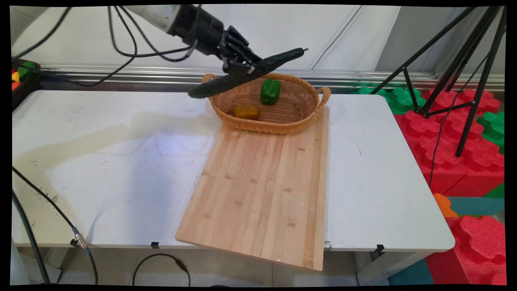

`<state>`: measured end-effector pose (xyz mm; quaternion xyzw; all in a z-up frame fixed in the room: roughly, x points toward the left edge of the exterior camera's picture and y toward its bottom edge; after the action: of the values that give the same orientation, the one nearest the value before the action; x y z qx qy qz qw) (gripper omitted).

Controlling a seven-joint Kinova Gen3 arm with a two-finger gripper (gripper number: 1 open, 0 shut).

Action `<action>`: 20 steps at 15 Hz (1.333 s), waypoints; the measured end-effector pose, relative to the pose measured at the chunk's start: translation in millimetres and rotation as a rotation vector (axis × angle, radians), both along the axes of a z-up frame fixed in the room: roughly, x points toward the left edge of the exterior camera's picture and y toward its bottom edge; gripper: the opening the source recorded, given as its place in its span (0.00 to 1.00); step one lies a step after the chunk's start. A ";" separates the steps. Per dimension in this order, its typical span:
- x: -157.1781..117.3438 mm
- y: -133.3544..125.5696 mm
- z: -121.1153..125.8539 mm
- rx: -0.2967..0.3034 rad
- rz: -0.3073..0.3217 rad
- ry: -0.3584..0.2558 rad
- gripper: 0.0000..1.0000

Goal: Place the picked object on the cutting board

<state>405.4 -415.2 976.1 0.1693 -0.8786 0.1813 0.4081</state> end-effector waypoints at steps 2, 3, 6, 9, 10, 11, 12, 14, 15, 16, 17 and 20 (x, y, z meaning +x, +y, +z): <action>1.2 20.3 5.4 0.031 -0.009 0.004 0.00; 0.6 30.8 7.2 0.047 -0.016 0.006 0.00; -3.0 54.1 8.0 0.085 -0.035 0.008 0.00; -8.9 73.0 2.5 0.115 -0.052 -0.001 0.00; -12.3 80.7 -1.7 0.127 -0.061 -0.006 0.00; -16.3 87.4 -6.5 0.137 -0.070 -0.012 0.00; -20.6 92.3 -11.3 0.145 -0.078 -0.017 0.00; -32.1 100.8 -23.6 0.158 -0.098 -0.030 0.00; -37.8 103.3 -29.4 0.163 -0.105 -0.036 0.00; -44.7 105.1 -36.5 0.169 -0.111 -0.042 0.00; -51.8 105.5 -43.8 0.174 -0.115 -0.048 0.00; -71.2 101.8 -66.0 0.182 -0.123 -0.077 0.00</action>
<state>334.2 -313.4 910.1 0.1445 -0.9151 0.0817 0.3675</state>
